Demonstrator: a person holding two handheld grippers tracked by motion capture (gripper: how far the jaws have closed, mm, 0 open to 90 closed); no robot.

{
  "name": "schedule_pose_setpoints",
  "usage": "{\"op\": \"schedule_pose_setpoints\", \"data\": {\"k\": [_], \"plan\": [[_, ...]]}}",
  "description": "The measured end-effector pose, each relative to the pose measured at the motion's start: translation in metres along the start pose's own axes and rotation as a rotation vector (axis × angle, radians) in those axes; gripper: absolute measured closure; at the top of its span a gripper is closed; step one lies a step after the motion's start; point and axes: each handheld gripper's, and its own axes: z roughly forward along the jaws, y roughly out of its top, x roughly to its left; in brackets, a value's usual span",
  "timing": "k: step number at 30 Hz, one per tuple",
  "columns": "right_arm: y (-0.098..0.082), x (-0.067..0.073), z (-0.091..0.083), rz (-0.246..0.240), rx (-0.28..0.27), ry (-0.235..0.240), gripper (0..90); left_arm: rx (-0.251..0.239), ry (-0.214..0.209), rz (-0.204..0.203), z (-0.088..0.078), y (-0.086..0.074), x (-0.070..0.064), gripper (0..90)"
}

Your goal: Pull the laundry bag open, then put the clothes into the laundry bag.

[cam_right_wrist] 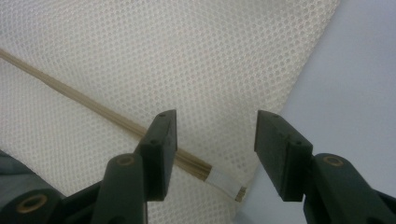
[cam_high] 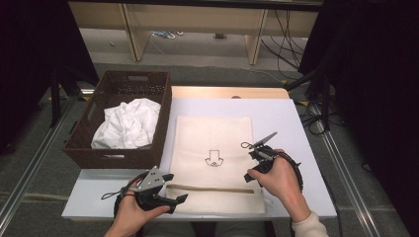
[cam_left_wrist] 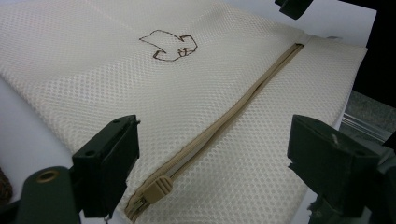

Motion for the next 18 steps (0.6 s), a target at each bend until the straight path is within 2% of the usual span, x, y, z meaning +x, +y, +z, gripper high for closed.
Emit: {"op": "schedule_pose_setpoints", "data": {"k": [1,2,3,4,5,6,8,9,11,12,13,14,15,16,18], "plan": [[0.0,0.001,0.0,0.003,0.012,-0.001,50.4,0.0,-0.004,-0.003,0.0,0.0,-0.001,16.8],[0.001,-0.004,0.001,-0.055,-0.01,-0.002,50.4,0.009,-0.003,0.009,-0.001,0.001,0.0,16.8],[0.0,-0.001,0.001,-0.026,-0.007,-0.007,50.4,-0.001,-0.004,0.002,0.0,0.001,-0.001,16.8],[0.0,-0.002,0.0,-0.055,-0.014,0.001,50.4,0.001,-0.004,-0.001,-0.001,0.001,0.0,16.8],[0.0,-0.002,-0.001,-0.053,-0.013,0.003,50.5,-0.001,-0.001,0.0,-0.001,0.001,0.0,16.8],[0.0,0.001,-0.001,-0.024,-0.005,0.001,50.5,-0.005,0.007,-0.002,-0.001,0.001,-0.001,16.8],[0.0,-0.001,0.0,-0.057,-0.016,0.005,50.3,-0.019,0.009,-0.007,-0.001,0.001,0.0,16.8],[0.0,0.0,0.0,-0.044,-0.011,0.011,50.1,-0.019,0.004,0.001,-0.001,0.001,0.001,16.8],[0.002,0.001,0.0,-0.061,-0.015,0.012,49.9,-0.024,0.017,-0.005,-0.003,0.001,0.002,16.8],[0.003,0.005,0.0,-0.044,-0.009,0.004,49.6,-0.022,0.023,-0.019,-0.003,0.001,0.002,16.9],[0.003,0.005,0.001,-0.05,-0.032,0.011,49.3,-0.023,0.026,-0.01,-0.004,0.001,0.003,17.0],[0.005,0.006,0.002,-0.048,-0.024,0.006,49.1,-0.028,0.027,-0.005,-0.003,0.001,0.004,16.9],[0.006,0.006,0.003,-0.081,-0.014,0.014,48.8,-0.029,0.03,-0.01,-0.003,0.001,0.003,17.0],[0.006,0.008,0.003,-0.075,-0.013,0.015,48.5,-0.031,0.025,-0.012,-0.003,0.001,0.004,17.0],[0.007,0.011,0.005,-0.104,-0.017,0.013,48.5,-0.025,0.04,-0.023,-0.004,0.002,0.002,17.0]]}}
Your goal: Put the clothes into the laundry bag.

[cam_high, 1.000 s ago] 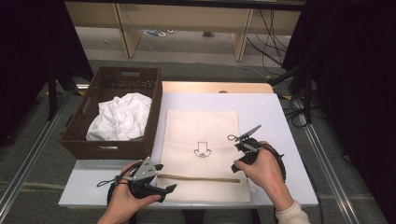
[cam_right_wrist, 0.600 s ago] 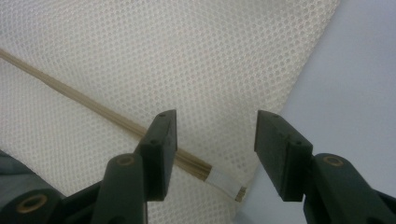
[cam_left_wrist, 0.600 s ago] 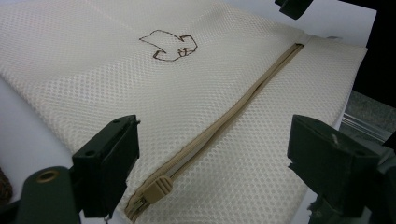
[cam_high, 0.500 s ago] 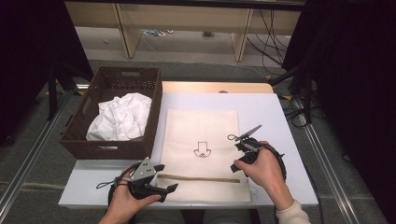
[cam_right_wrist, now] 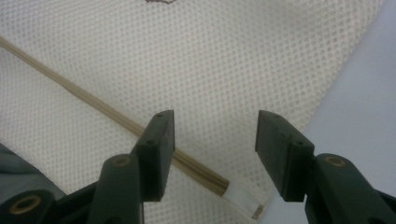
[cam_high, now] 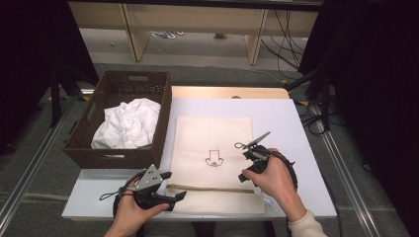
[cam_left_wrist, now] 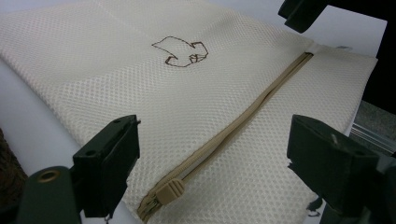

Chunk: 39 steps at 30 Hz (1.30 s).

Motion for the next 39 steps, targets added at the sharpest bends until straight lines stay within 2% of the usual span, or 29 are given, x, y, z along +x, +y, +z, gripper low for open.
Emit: {"op": "schedule_pose_setpoints", "data": {"k": [5,6,7,10,12,13,14,16,17,19,20,22,23,24,25,26,27,28,30,31,32,33,35,36,37,38,39], "plan": [[0.0,0.007,0.002,0.013,-0.014,-0.006,48.4,-0.004,-0.003,0.006,0.001,-0.001,0.0,17.0],[0.0,0.008,0.002,0.021,-0.014,-0.002,48.4,-0.007,-0.006,-0.009,0.002,-0.001,-0.001,17.0],[0.002,0.009,0.002,0.019,-0.001,-0.006,48.3,-0.008,-0.001,-0.014,0.001,-0.001,-0.001,17.0],[0.005,0.012,0.003,-0.005,-0.006,-0.001,48.2,-0.007,0.004,-0.016,0.0,-0.001,0.0,17.0],[0.006,0.014,0.004,-0.002,-0.003,0.003,48.2,-0.012,0.004,-0.018,0.0,-0.001,0.0,17.1],[0.009,0.017,0.006,-0.023,0.001,0.006,48.1,-0.013,-0.001,0.0,0.001,-0.001,0.001,17.1],[0.01,0.019,0.007,-0.029,-0.008,0.004,48.0,-0.013,-0.001,0.0,0.001,-0.001,0.001,17.2],[0.012,0.021,0.008,-0.02,0.0,0.007,47.9,-0.001,-0.002,-0.003,0.001,-0.002,0.001,17.1],[0.014,0.023,0.01,-0.053,-0.008,0.009,47.7,-0.001,-0.004,0.005,0.002,-0.001,0.001,17.2],[0.016,0.026,0.011,-0.044,0.008,0.012,47.5,-0.009,-0.009,0.006,0.003,-0.002,0.001,17.3],[0.016,0.027,0.012,-0.044,0.011,0.005,47.3,-0.007,-0.007,-0.018,0.003,-0.002,0.0,17.3],[0.018,0.028,0.015,-0.072,-0.001,0.013,47.1,-0.001,-0.005,-0.012,0.002,-0.002,0.0,17.3],[0.019,0.03,0.015,-0.057,0.007,0.013,47.0,-0.01,-0.007,-0.016,0.003,-0.002,-0.001,17.2],[0.02,0.027,0.018,-0.121,-0.026,0.008,46.8,-0.01,-0.006,-0.017,0.003,-0.002,-0.001,17.3],[0.02,0.033,0.017,-0.063,0.002,0.015,46.8,-0.011,-0.006,-0.019,0.003,-0.002,-0.001,17.3],[0.021,0.03,0.018,-0.123,-0.021,0.011,46.6,-0.01,-0.005,-0.018,0.003,-0.002,-0.001,17.3],[0.021,0.034,0.018,-0.09,-0.002,0.015,46.6,0.008,0.002,-0.001,0.002,-0.002,0.0,17.3],[0.022,0.033,0.02,-0.122,-0.023,0.015,46.5,-0.004,-0.005,-0.013,0.003,-0.002,-0.001,17.3],[0.024,0.037,0.02,-0.112,-0.001,0.019,46.2,-0.002,-0.007,-0.015,0.003,-0.002,-0.001,17.3],[0.025,0.037,0.021,-0.122,-0.008,0.014,46.2,-0.001,-0.007,-0.017,0.003,-0.002,-0.001,17.3],[0.025,0.04,0.021,-0.104,-0.001,0.017,46.0,-0.001,-0.008,-0.017,0.003,-0.002,-0.001,17.3],[0.026,0.039,0.022,-0.132,-0.003,0.016,45.8,-0.001,-0.009,-0.017,0.003,-0.002,-0.001,17.3],[0.027,0.04,0.023,-0.151,-0.011,0.019,45.5,0.001,-0.012,-0.016,0.003,-0.003,-0.001,17.3],[0.027,0.041,0.023,-0.139,-0.003,0.016,45.4,0.001,-0.012,-0.016,0.003,-0.003,-0.001,17.2],[0.027,0.045,0.023,-0.101,0.005,0.02,45.4,0.0,-0.015,-0.016,0.004,-0.003,-0.001,17.2],[0.028,0.044,0.025,-0.131,-0.009,0.015,45.3,0.0,-0.015,-0.016,0.004,-0.003,-0.001,17.3],[0.029,0.045,0.024,-0.123,0.005,0.015,45.2,0.0,-0.015,-0.017,0.004,-0.003,-0.001,17.2]]}}
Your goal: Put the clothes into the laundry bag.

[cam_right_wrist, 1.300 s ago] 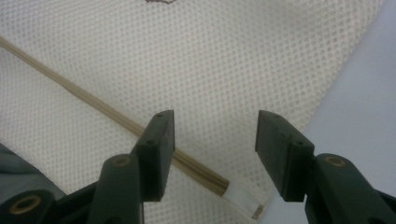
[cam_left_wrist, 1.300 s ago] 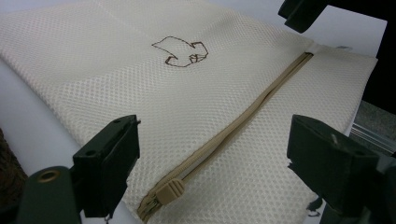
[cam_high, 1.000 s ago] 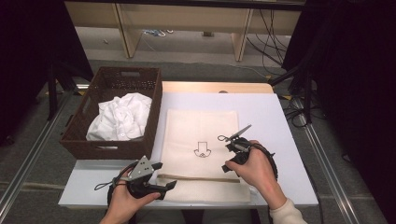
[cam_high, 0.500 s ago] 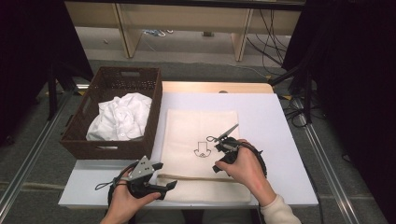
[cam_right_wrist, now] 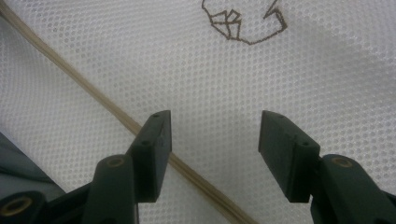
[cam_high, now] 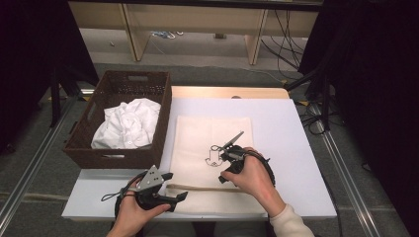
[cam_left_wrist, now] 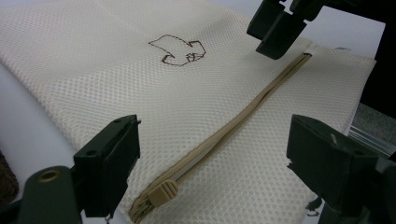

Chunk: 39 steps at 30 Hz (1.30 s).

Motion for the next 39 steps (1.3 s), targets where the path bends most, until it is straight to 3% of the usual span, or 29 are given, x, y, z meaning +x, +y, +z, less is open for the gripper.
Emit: {"op": "schedule_pose_setpoints", "data": {"k": [2,3,4,6,11,24,37,39], "plan": [[0.0,0.001,0.001,0.002,0.006,-0.002,45.1,-0.005,0.003,0.007,0.001,0.0,0.0,17.2],[0.001,0.002,0.002,-0.004,0.006,0.005,45.0,-0.006,0.005,-0.01,0.001,0.0,-0.001,17.2],[0.002,0.005,0.003,-0.007,0.012,0.006,44.9,-0.006,0.002,0.012,0.001,0.0,0.001,17.2],[0.002,0.005,0.004,-0.018,0.012,0.007,44.8,-0.005,0.006,-0.011,0.001,0.0,-0.001,17.2],[0.004,0.012,0.009,-0.037,0.019,0.008,44.0,-0.005,0.001,0.016,0.001,0.0,0.0,17.3],[0.004,0.024,0.018,-0.081,0.029,0.008,42.8,0.001,-0.003,0.024,0.0,0.0,0.001,17.2],[0.005,0.024,0.027,-0.098,0.056,0.004,42.2,-0.002,0.0,0.022,0.0,0.0,0.0,17.2],[0.005,0.023,0.03,-0.118,0.046,0.002,42.2,-0.008,-0.001,0.017,0.001,0.0,0.0,17.3]]}}
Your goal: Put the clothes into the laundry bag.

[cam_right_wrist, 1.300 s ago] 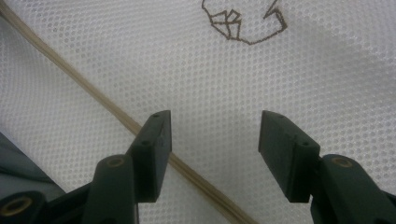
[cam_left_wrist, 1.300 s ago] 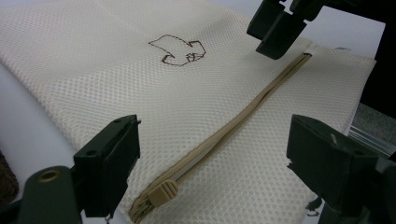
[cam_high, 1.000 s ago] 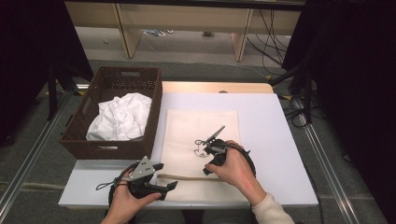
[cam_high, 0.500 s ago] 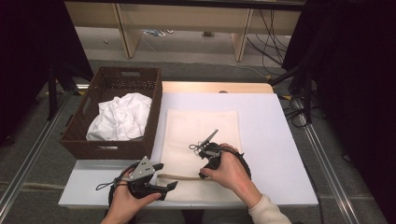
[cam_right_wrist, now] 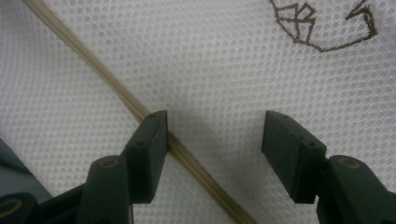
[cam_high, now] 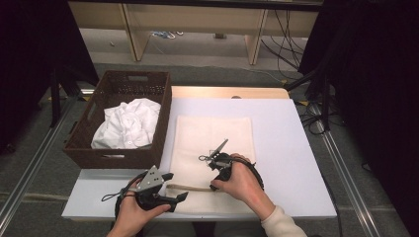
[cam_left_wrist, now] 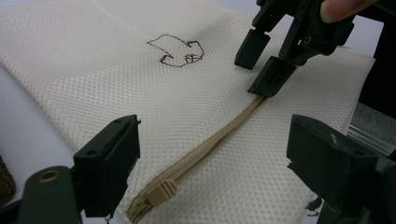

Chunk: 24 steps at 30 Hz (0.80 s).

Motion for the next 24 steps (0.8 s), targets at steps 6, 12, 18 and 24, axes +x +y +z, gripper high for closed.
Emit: {"op": "schedule_pose_setpoints", "data": {"k": [6,12,18,24], "plan": [[0.0007,-0.0018,0.0028,-0.005,0.011,-0.001,43.3,0.001,-0.006,0.003,-0.0004,0.0,0.0008,17.3],[-0.0002,0.0017,0.0029,-0.005,0.03,-0.009,42.5,0.004,-0.005,0.007,-0.0008,0.0001,0.0013,17.3],[0.0004,0.0005,0.0031,-0.011,0.033,-0.006,44.2,0.005,-0.004,-0.013,-0.0005,-0.0005,0.0001,17.3],[0.0002,-0.002,0.0032,-0.054,0.033,-0.01,48.1,0.002,-0.002,-0.018,-0.0008,-0.0004,0.0001,17.4]]}}
